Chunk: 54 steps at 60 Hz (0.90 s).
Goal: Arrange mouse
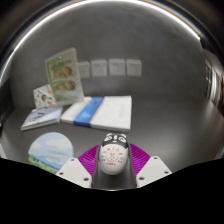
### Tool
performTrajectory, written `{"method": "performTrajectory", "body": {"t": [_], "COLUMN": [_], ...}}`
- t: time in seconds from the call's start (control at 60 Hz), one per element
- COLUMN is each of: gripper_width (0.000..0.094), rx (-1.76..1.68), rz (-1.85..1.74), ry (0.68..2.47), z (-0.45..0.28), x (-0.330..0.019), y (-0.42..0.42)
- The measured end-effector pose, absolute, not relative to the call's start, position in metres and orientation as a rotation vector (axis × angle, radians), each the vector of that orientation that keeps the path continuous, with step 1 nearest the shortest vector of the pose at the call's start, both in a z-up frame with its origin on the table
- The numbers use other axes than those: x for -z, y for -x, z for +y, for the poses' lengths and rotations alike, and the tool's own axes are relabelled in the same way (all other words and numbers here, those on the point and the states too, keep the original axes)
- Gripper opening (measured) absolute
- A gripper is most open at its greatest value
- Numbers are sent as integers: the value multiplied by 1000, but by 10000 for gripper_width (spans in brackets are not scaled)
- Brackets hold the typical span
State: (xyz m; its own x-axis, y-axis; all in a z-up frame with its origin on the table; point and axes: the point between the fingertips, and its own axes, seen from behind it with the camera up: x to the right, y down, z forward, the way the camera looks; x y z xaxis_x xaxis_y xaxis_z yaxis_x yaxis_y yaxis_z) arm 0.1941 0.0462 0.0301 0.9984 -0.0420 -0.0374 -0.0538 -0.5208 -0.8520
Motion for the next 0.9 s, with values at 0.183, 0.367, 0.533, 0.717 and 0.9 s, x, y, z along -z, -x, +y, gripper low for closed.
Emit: {"method": "performTrajectory", "body": {"t": [0.183, 0.367, 0.533, 0.717, 0.9], "gripper_width": [441, 437, 440, 590, 846], "rx": [-35, -66, -31, -19, -189], "rz": [-110, -101, -54, -148, -111], "ry": [1944, 2079, 2210, 2248, 2208], "z": [19, 21, 21, 20, -3], "x": [-129, -57, 9, 11, -15], "y": [-60, 37, 49, 51, 51]}}
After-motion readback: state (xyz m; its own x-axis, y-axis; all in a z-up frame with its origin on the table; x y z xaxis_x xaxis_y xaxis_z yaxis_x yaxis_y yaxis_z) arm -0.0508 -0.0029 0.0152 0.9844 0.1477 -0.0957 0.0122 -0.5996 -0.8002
